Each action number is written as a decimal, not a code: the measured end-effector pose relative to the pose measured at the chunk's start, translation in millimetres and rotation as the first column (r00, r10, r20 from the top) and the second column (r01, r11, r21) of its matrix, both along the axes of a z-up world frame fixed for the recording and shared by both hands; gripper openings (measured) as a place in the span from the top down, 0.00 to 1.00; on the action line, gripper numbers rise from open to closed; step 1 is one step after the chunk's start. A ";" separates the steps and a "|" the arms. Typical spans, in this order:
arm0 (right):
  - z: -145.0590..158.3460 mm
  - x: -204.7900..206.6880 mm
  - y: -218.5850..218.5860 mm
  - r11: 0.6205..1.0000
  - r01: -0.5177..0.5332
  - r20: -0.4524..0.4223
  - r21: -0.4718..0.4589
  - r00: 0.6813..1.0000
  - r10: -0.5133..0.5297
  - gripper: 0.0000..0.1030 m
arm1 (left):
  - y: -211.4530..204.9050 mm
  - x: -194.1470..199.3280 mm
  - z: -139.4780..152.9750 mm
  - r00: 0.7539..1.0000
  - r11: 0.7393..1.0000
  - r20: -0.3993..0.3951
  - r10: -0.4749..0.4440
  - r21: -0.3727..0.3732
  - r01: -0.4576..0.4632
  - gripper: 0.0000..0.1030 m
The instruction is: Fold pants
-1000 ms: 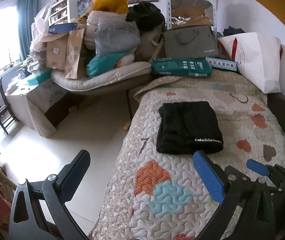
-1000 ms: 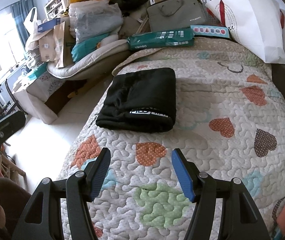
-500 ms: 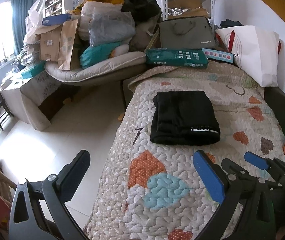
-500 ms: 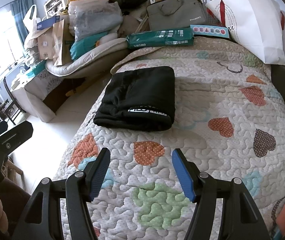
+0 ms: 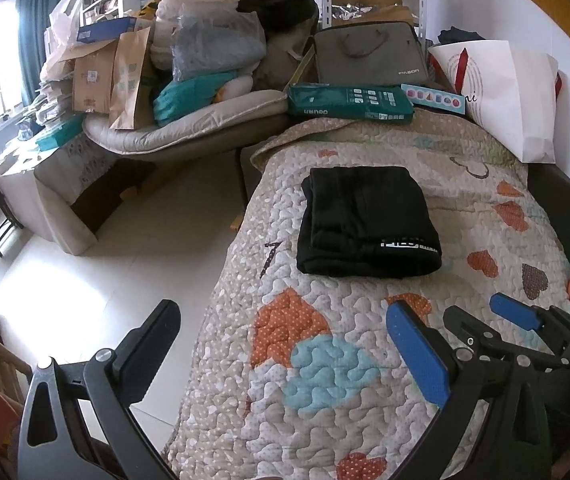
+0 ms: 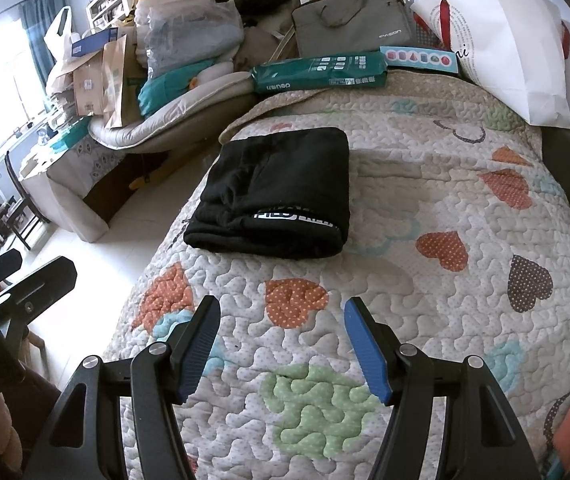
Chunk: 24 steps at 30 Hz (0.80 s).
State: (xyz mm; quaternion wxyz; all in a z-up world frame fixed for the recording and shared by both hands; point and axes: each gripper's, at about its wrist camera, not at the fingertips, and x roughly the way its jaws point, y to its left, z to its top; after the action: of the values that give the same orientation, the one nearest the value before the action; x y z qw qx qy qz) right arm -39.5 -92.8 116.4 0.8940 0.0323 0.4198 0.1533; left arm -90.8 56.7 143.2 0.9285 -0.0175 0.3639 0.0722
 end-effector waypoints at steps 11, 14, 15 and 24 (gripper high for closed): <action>-3.1 0.0 5.5 1.000 -0.012 -0.008 -0.011 1.000 0.012 0.32 | -0.4 3.9 -8.9 1.000 1.000 -0.028 -0.011 -0.017 0.011 0.00; -4.9 0.0 6.6 1.000 -0.014 -0.013 -0.015 1.000 0.014 0.32 | 0.6 5.1 -12.7 0.999 1.000 -0.041 -0.013 -0.024 0.012 0.00; -5.2 0.0 6.8 1.000 -0.015 -0.014 -0.016 1.000 0.015 0.32 | 1.2 5.8 -13.9 0.999 1.000 -0.046 -0.013 -0.029 0.012 0.00; -8.6 -0.1 11.8 0.999 -0.023 -0.022 -0.048 1.000 0.022 0.32 | 13.6 12.8 -27.5 0.995 0.996 -0.101 0.009 -0.083 -0.018 0.00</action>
State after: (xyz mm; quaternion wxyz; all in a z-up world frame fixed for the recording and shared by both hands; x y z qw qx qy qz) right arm -39.6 -81.0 107.8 0.8882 0.0079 0.4332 0.1528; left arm -78.0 70.3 115.6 0.9068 -0.0553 0.4130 0.0640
